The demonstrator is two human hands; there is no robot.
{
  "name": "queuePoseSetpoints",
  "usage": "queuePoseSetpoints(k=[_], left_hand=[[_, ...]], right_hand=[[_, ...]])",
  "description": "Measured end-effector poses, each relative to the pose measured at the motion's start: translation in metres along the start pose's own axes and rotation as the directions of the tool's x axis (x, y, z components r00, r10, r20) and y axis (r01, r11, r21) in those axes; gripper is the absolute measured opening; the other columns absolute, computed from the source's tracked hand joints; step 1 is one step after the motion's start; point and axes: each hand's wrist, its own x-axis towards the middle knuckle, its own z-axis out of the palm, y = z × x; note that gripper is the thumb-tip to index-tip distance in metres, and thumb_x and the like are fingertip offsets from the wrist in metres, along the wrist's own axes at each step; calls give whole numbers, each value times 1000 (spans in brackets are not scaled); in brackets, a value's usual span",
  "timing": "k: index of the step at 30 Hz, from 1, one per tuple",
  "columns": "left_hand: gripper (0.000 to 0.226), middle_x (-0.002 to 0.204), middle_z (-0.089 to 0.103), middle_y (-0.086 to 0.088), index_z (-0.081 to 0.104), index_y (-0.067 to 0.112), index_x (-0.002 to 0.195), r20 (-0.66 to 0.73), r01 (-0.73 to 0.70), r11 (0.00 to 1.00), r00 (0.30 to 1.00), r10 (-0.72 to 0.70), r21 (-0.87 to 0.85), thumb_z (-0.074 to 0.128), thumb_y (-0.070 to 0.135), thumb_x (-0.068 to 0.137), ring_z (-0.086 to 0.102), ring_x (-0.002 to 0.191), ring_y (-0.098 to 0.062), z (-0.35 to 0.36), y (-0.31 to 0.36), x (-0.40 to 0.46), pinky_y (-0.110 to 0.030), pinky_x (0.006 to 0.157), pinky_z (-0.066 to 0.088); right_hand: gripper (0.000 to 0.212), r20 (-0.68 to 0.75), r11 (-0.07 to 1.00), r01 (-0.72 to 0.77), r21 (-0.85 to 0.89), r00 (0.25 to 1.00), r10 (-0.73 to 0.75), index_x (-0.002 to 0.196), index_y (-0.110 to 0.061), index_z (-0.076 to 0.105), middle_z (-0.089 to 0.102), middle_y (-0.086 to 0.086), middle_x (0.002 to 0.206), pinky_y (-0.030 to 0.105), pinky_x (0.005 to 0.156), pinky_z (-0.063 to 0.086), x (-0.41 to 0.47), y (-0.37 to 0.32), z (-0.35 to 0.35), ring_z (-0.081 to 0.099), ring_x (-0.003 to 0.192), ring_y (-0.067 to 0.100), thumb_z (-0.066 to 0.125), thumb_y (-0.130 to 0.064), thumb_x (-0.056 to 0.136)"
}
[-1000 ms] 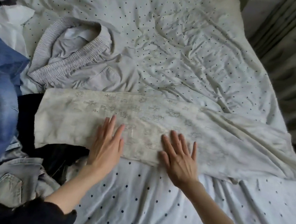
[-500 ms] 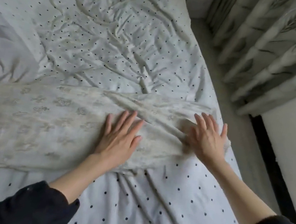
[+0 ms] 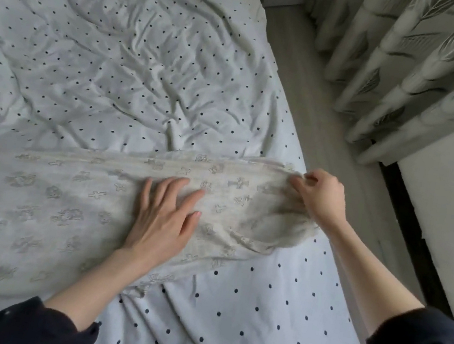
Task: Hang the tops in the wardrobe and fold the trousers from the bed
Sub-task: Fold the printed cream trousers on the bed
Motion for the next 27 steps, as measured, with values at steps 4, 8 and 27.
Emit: queuePoseSetpoints(k=[4,8,27], left_hand=[[47,127,54,-12,61,22,121,99,-48,998,994,45,28,36,42,87,50,120,-31,9,14,4,-62,106,26],[56,144,44,-9,49,23,136,180,-42,995,983,25,88,33,47,88,39,134,-30,23,14,2,-64,107,19],[59,158,-3,3,-3,40,143,252,-62,987,968,23,149,2,57,87,-14,143,-23,30,38,16,-62,108,-14]], right_hand=[[28,-13,994,-47,100,999,48,83,-17,62,60,0,82,31,72,42,41,-6,-1,56,90,23,68,-44,78],[37,55,989,-49,142,998,42,98,-15,62,64,5,103,31,80,43,67,-4,16,57,102,24,67,-48,80],[23,184,795,-325,512,946,268,68,-15,60,53,-5,61,23,57,40,14,58,22,47,59,10,66,-28,86]])
